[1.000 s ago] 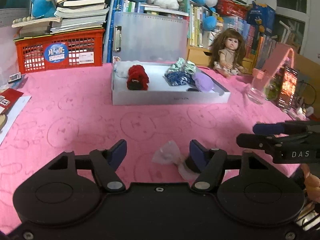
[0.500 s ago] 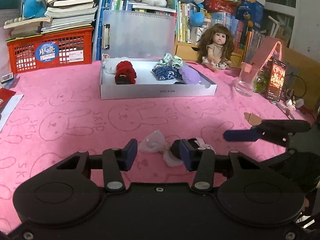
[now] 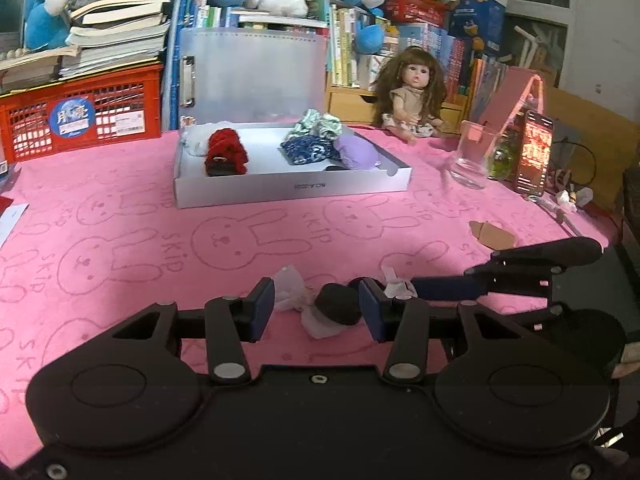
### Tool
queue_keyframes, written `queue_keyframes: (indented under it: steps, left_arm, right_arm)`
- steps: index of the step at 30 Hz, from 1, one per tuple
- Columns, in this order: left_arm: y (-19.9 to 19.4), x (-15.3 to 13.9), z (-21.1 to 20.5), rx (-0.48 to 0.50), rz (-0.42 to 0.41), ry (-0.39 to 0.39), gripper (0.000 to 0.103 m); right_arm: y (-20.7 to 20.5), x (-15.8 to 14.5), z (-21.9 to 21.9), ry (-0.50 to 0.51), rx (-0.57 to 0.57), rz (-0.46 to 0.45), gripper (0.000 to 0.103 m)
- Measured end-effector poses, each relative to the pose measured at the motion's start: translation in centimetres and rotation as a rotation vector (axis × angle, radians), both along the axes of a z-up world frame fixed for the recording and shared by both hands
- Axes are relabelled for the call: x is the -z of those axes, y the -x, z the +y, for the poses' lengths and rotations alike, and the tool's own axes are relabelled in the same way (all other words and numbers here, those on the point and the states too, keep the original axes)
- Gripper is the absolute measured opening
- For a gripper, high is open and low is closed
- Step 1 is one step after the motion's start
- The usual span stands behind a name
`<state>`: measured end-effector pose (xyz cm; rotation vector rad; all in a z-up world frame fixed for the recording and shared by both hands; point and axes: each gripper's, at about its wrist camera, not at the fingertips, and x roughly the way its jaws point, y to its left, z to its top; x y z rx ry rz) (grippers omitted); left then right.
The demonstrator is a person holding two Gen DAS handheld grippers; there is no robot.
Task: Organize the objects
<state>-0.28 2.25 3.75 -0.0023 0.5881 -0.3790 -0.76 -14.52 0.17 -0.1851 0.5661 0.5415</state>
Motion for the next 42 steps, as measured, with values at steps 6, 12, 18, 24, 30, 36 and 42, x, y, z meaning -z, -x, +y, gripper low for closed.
queue_keyframes:
  steps: [6,12,18,24,30,36,42]
  left_arm:
    - [0.1,0.3,-1.5,0.040,-0.032,-0.030,0.045]
    - [0.0,1.1,-2.9,0.060,-0.051,-0.064,0.045]
    - [-0.4,2.1,-3.3,0.059,-0.044,-0.082,0.045]
    - [-0.5,2.2,-3.6,0.070,-0.058,-0.095,0.045]
    - [-0.4,2.3,-4.1,0.072,-0.073,-0.135,0.035]
    - [-0.4,2.6,-4.6,0.083,-0.092,-0.172,0.035]
    - [0.1,1.9,-4.2,0.059,-0.110,-0.126,0.029]
  right_arm:
    - [-0.8,-0.3,-2.0,-0.018,0.103,-0.001,0.034]
    - [-1.3,-0.5,-3.9,-0.049,0.179,0.002,0.035]
    - [-1.7,-0.2,-4.7,-0.058,0.201,0.014,0.039]
    - [-1.7,0.0,-4.6,-0.059,0.200,0.019,0.040]
    - [-1.7,0.0,-4.6,-0.062,0.204,0.021,0.040]
    - [-1.7,0.1,-4.7,-0.062,0.206,0.023,0.040]
    - [-1.7,0.1,-4.9,-0.062,0.213,0.018,0.040]
